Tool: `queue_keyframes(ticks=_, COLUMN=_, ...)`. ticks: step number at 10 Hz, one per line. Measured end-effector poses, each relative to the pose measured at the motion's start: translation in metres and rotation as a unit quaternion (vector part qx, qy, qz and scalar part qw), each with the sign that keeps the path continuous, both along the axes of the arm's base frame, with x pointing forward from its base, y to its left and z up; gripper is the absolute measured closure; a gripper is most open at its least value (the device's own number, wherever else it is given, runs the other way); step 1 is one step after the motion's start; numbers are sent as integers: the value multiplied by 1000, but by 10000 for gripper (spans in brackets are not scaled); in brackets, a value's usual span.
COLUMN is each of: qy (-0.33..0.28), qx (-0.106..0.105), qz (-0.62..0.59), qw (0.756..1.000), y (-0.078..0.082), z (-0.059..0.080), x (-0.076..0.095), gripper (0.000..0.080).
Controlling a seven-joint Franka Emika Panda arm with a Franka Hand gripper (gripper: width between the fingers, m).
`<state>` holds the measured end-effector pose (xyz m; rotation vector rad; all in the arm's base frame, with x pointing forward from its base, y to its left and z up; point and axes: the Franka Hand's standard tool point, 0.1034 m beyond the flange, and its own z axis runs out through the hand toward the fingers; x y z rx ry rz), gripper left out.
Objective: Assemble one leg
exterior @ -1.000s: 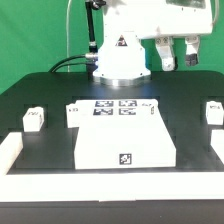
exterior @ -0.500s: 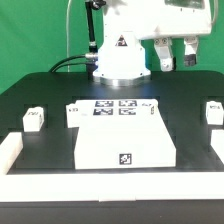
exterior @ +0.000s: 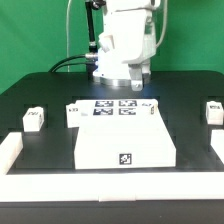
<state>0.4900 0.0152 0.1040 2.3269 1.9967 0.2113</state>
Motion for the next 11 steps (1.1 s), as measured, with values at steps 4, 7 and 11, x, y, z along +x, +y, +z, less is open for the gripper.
queue_keyframes(ticks=4, qy=1, qx=-1, qz=-5, qw=1000, y=0, z=-1, x=0, gripper=150)
queue_keyframes(ticks=7, qy=12, qx=-14, qz=70, qw=997, y=-11, z=-16, x=-11, gripper=150)
queue_keyframes(ticks=11, qy=45, qx=-15, qz=114, qw=992, y=-43, z=-69, x=-60, gripper=150)
